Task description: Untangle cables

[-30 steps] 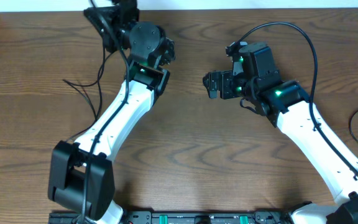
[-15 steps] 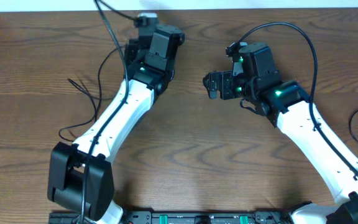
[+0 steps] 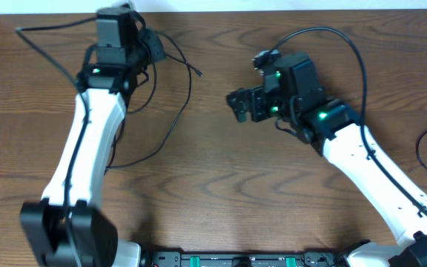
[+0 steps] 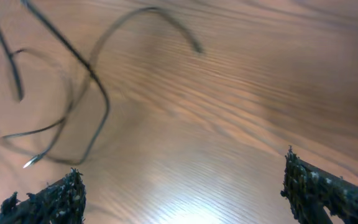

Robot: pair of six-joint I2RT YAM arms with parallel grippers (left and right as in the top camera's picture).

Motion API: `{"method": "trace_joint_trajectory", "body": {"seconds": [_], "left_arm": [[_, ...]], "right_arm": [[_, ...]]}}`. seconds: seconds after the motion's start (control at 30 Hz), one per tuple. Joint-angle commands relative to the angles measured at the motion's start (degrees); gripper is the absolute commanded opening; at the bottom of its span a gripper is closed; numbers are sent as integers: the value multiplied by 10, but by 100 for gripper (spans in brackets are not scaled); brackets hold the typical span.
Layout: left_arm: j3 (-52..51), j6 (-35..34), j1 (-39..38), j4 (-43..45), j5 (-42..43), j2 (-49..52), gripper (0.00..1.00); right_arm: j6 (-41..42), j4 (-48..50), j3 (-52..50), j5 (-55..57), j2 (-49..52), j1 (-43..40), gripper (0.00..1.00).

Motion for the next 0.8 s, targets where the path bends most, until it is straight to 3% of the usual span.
{"method": "trace_joint_trajectory", "body": {"seconds": [0.0, 0.13, 0.3, 0.6, 0.77], "left_arm": [[38, 5, -5, -5, 87, -61, 7], [40, -1, -5, -14, 106, -108, 7], [40, -12, 12, -22, 106, -146, 7], [40, -51, 38, -24, 107, -155, 7], [40, -107, 36, -17, 205, -156, 8]], "right_arm": [[-31, 45, -1, -30, 18, 32, 99], [-30, 146, -1, -56, 43, 54, 99], [-26, 266, -1, -176, 66, 54, 99], [-29, 331, -1, -262, 70, 56, 99], [-43, 351, -1, -236, 75, 77, 99]]}}
